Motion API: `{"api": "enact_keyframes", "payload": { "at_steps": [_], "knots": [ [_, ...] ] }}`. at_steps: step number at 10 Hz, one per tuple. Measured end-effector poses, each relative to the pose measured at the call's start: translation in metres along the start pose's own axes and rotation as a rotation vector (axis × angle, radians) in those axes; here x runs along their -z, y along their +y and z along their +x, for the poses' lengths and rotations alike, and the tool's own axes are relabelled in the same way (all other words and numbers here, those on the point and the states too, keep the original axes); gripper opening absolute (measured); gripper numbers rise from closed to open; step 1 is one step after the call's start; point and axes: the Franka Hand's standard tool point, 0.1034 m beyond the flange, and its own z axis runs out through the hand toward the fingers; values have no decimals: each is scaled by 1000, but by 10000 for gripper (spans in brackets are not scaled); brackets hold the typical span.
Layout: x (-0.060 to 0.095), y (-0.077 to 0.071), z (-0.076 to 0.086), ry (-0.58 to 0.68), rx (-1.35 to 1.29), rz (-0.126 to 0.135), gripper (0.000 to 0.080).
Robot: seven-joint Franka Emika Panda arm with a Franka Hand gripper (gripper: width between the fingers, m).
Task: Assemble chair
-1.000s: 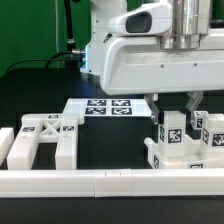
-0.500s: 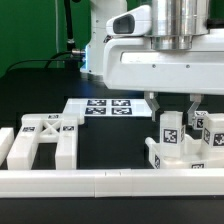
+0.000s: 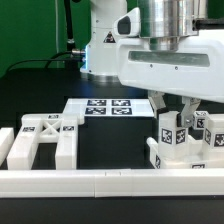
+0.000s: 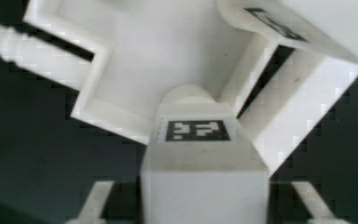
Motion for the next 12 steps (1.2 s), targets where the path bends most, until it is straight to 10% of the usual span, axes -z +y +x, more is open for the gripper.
{"api": "enact_keyframes", "payload": {
  "at_steps": [4,12],
  "knots": [
    [0,0,-2,3,165,-6,631],
    [0,1,2,13,947,-28,649]
  ]
}}
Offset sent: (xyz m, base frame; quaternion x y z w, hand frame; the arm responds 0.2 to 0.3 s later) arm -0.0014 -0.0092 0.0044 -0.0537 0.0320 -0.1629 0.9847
